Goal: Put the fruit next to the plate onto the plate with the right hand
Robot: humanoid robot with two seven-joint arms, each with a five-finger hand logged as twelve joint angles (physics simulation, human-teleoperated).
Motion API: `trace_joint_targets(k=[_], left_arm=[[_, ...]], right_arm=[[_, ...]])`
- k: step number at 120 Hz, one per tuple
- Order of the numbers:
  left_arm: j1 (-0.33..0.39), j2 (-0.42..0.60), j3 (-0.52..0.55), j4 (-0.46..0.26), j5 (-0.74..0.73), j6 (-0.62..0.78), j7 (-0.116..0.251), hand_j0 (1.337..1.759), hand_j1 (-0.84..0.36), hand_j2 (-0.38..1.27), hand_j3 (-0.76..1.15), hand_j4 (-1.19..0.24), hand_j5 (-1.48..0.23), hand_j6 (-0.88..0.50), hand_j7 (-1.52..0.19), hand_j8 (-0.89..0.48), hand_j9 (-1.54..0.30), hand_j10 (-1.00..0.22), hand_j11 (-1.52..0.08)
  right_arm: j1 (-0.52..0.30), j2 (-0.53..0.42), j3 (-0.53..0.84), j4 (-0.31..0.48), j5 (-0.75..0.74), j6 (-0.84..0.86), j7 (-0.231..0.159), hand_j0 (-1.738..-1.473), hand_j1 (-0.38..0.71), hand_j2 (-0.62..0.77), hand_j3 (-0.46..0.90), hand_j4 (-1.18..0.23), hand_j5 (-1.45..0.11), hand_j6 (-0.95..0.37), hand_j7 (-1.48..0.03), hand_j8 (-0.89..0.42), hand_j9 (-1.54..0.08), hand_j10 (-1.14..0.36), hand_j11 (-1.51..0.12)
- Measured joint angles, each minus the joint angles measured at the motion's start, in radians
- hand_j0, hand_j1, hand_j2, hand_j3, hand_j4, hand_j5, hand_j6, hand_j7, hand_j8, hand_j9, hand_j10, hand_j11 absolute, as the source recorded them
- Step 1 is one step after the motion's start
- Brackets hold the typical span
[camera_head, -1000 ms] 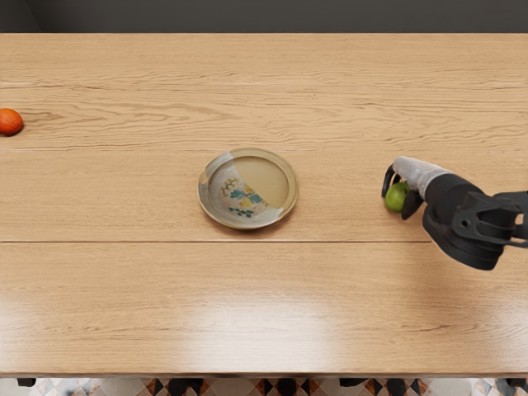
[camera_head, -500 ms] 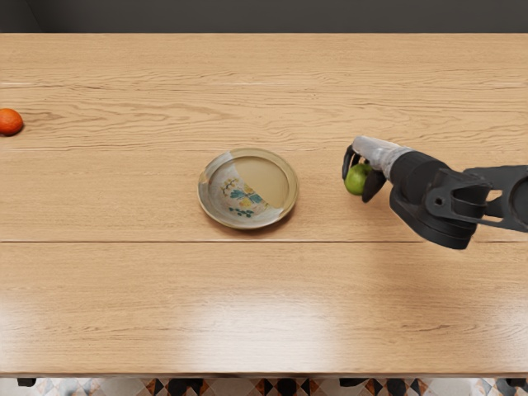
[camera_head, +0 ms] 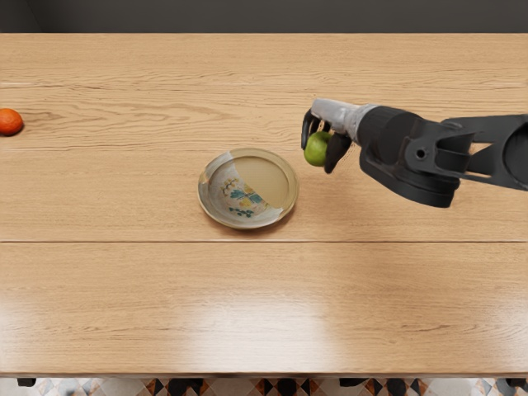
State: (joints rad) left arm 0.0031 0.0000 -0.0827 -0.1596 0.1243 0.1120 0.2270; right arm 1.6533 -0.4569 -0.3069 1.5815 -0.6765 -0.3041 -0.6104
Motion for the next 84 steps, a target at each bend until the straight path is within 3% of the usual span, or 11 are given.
trace_joint_targets(k=[52,84], left_arm=[[0.000,0.000,-0.002,0.000,0.000,0.000,0.000,1.658,0.33,0.00,0.00,-0.01,-0.02,-0.01,-0.02,-0.01,-0.02,-0.01,-0.02],[-0.002,0.000,-0.004,0.000,0.000,0.000,0.000,1.658,0.33,0.00,0.00,-0.01,-0.02,-0.01,-0.02,-0.01,-0.02,-0.01,-0.02]], right_arm=[[-0.005,0.162,0.064,-0.015,0.048,-0.007,-0.001,-1.656,0.34,0.35,0.00,-0.70,-1.16,-0.36,-1.03,-0.31,-1.15,-0.73,-1.16],[-0.004,0.202,0.082,-0.058,0.047,-0.004,-0.002,-1.654,0.33,0.33,0.00,-0.71,-1.16,-0.37,-1.03,-0.32,-1.14,-0.74,-1.16]])
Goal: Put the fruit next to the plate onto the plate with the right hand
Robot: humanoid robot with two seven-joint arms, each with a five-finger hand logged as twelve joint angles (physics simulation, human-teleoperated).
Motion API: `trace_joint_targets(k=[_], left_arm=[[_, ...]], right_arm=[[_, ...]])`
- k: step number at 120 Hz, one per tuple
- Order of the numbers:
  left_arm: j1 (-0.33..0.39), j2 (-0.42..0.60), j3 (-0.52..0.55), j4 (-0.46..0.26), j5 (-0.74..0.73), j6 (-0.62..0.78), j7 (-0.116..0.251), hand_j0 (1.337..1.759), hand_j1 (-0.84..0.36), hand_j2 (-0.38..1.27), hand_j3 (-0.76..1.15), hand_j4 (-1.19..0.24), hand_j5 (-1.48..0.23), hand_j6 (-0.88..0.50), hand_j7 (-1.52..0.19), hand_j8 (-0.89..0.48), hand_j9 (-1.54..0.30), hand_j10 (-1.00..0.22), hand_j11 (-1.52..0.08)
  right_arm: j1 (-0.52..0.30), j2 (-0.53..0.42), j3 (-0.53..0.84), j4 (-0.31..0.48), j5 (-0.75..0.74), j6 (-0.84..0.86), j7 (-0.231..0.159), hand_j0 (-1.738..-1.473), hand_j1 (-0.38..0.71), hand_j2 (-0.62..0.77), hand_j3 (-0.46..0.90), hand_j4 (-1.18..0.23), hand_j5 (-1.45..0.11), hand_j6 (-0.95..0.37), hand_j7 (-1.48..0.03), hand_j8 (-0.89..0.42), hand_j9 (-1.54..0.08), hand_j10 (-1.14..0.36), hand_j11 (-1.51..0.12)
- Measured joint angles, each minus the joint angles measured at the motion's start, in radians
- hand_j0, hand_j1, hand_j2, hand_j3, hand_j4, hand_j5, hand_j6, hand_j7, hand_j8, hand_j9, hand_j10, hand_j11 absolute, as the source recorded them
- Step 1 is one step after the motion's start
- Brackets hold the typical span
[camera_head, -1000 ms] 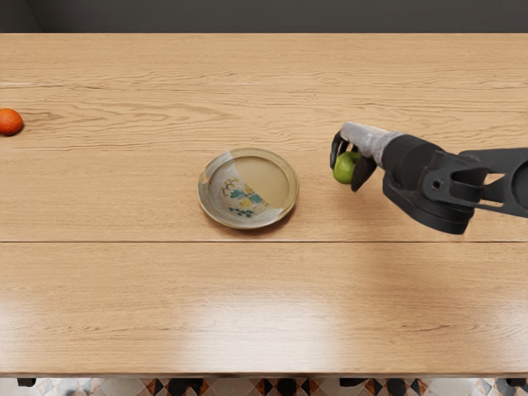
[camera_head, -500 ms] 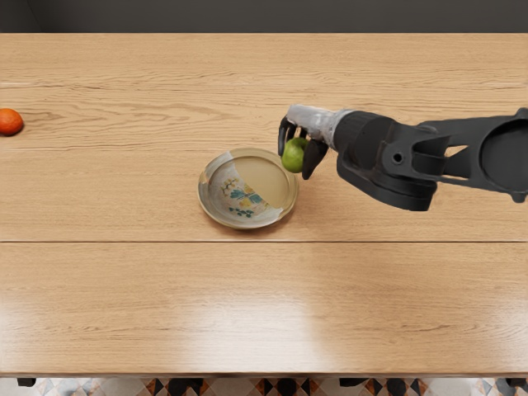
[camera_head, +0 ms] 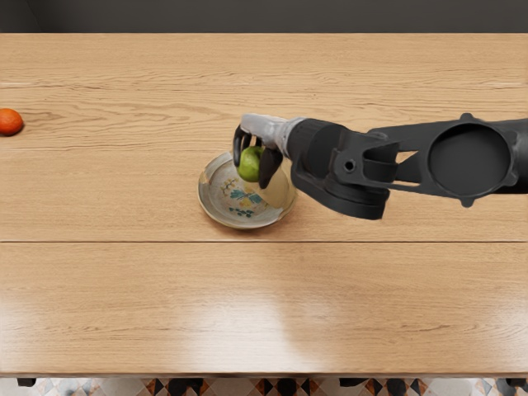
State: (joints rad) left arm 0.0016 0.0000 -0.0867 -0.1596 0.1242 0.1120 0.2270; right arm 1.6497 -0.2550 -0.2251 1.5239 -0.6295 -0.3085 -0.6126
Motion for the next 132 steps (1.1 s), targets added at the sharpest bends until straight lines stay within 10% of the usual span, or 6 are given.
trace_joint_targets(k=[68,95,132], left_arm=[[-0.003,0.000,0.001,0.000,0.000,0.000,0.000,1.658,0.33,0.00,0.00,-0.01,-0.02,-0.01,-0.02,-0.01,-0.02,-0.01,-0.02],[-0.003,0.000,0.001,0.000,0.000,0.000,0.000,1.658,0.33,0.00,0.00,-0.01,-0.02,-0.01,-0.02,-0.01,-0.02,-0.01,-0.02],[-0.003,0.000,0.001,0.000,0.000,0.000,0.000,1.658,0.33,0.00,0.00,-0.01,-0.02,-0.01,-0.02,-0.01,-0.02,-0.01,-0.02]], right_arm=[[-0.037,0.061,0.002,-0.160,-0.032,0.013,0.000,-1.654,0.34,0.34,0.00,-0.71,-1.15,-0.36,-1.03,-0.31,-1.14,-0.74,-1.16],[-0.049,0.105,0.002,-0.230,-0.041,0.040,0.002,-1.657,-0.10,0.11,0.00,-0.27,-0.40,-0.13,-0.36,-0.12,-0.40,-0.26,-0.41],[-0.137,0.107,0.238,-0.234,0.194,0.179,0.002,-1.658,-0.30,0.03,0.00,-0.06,-0.09,-0.03,-0.08,-0.03,-0.09,-0.06,-0.09]])
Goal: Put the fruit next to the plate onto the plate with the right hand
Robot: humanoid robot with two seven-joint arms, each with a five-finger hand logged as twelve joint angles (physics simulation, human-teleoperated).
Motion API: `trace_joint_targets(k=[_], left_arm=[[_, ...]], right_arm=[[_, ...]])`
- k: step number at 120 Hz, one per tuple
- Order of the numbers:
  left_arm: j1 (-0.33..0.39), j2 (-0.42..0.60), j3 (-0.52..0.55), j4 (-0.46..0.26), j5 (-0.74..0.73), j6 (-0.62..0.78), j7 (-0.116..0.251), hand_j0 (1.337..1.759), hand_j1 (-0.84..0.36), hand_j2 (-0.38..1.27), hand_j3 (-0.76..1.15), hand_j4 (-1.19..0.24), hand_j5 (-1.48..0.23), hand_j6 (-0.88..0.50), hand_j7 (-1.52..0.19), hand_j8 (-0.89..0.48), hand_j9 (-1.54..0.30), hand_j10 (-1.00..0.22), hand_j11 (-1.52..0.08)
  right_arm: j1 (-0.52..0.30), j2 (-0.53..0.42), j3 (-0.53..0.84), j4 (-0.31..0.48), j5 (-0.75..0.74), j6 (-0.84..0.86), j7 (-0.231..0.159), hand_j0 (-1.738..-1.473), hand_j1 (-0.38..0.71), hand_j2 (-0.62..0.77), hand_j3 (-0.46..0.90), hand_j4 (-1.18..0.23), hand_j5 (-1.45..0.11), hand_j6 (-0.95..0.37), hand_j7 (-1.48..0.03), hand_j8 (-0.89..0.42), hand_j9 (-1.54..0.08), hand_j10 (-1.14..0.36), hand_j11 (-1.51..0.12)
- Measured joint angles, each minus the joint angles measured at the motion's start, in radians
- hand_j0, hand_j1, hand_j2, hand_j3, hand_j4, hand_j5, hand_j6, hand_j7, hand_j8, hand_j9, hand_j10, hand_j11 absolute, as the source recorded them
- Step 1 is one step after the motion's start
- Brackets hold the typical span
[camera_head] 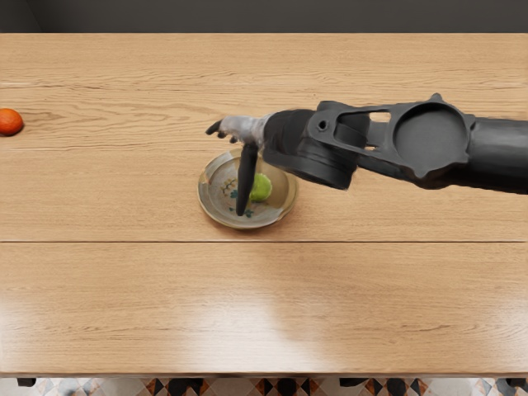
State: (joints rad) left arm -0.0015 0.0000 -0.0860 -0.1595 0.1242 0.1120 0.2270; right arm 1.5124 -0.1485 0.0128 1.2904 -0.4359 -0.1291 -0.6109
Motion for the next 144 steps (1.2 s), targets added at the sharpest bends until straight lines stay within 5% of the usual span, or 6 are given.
trace_joint_targets(k=[18,33,47,82,144], left_arm=[[0.000,0.000,0.000,0.000,0.000,0.000,0.000,1.658,0.33,0.00,0.00,-0.01,-0.02,-0.01,-0.02,-0.01,-0.02,-0.01,-0.02],[0.000,0.000,0.000,0.000,0.000,0.000,0.000,1.658,0.33,0.00,0.00,-0.01,-0.02,-0.01,-0.02,-0.01,-0.02,-0.01,-0.02],[0.000,0.000,0.000,0.000,0.000,0.000,0.000,1.658,0.33,0.00,0.00,-0.01,-0.02,-0.01,-0.02,-0.01,-0.02,-0.01,-0.02],[-0.001,0.000,0.002,0.001,0.000,0.000,0.000,1.658,0.33,0.00,0.00,-0.01,-0.02,-0.01,-0.02,-0.01,-0.02,-0.01,-0.02],[-0.005,0.000,0.004,0.004,0.000,0.000,0.000,1.658,0.33,0.00,0.00,-0.01,-0.02,-0.01,-0.02,-0.01,-0.02,-0.01,-0.02]], right_arm=[[-0.223,-0.021,0.418,-0.088,0.401,0.428,0.000,-1.658,-0.32,0.01,0.00,-0.03,-0.04,-0.02,-0.04,-0.01,-0.04,-0.03,-0.04],[-0.356,-0.048,0.555,-0.136,0.738,0.643,0.000,-1.658,-0.34,0.01,0.00,-0.02,-0.02,-0.01,-0.02,-0.01,-0.02,-0.02,-0.02],[-0.487,-0.127,0.608,-0.134,0.887,0.708,0.000,-1.658,-0.34,0.00,0.00,-0.01,-0.01,0.00,-0.01,0.00,-0.01,-0.01,-0.01],[-0.626,-0.423,0.618,-0.084,0.967,0.738,0.000,-1.658,-0.35,0.00,0.00,0.00,0.00,0.00,0.00,0.00,0.00,0.00,0.00],[-0.686,-0.793,0.623,-0.098,1.012,0.740,0.000,-1.658,-0.35,0.00,0.00,0.00,0.00,0.01,0.00,0.00,0.00,0.00,0.00]])
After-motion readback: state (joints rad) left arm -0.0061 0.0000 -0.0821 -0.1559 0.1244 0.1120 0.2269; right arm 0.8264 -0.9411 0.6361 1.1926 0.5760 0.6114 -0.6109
